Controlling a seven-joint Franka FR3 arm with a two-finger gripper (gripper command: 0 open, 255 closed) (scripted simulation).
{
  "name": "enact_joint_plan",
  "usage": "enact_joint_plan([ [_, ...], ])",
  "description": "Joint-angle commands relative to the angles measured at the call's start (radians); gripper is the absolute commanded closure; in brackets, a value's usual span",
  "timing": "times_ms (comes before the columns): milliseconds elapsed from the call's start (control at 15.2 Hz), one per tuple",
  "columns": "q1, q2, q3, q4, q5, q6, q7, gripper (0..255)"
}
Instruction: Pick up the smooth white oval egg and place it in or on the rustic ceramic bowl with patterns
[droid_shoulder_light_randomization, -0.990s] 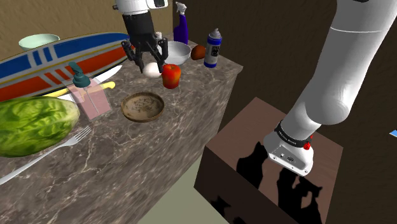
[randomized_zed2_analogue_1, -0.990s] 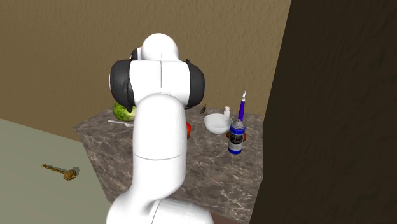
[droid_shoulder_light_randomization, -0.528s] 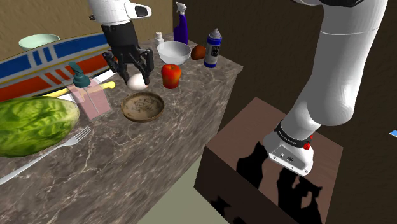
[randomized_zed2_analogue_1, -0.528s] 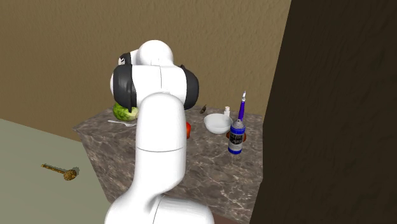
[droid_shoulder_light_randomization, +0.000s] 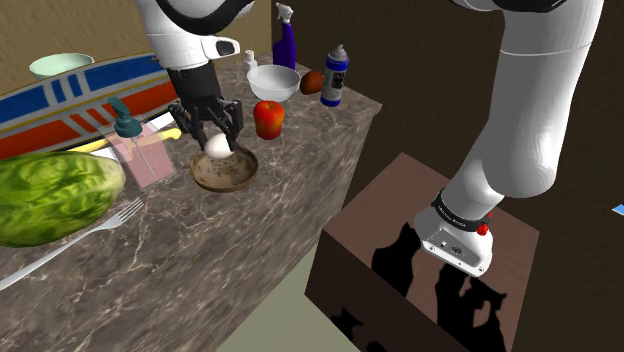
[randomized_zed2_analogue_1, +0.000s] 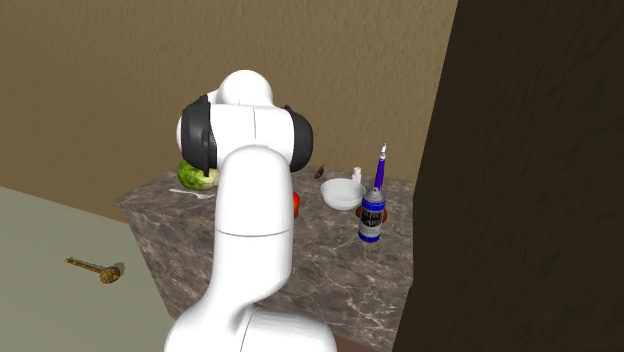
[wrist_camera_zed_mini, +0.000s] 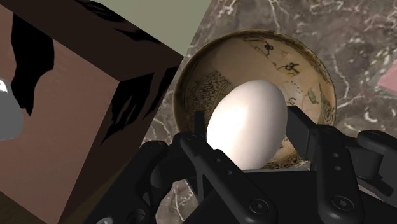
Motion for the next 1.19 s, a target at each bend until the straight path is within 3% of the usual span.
enact_joint_plan([
  [0, 0.0, 0.007, -0.002, -0.014, -0.003, 0.02, -0.002, 255],
  [660, 0.001, 0.02, -0.005, -0.04, -0.009, 0.058, -0.002, 255],
  [726, 0.001, 0.02, -0.005, -0.04, -0.009, 0.058, -0.002, 0],
  [1056, 0.001, 0.02, -0.005, -0.04, -0.009, 0.058, -0.002, 0],
  [1122, 0.001, 0.019, -0.005, -0.007, -0.008, 0.025, -0.003, 0],
])
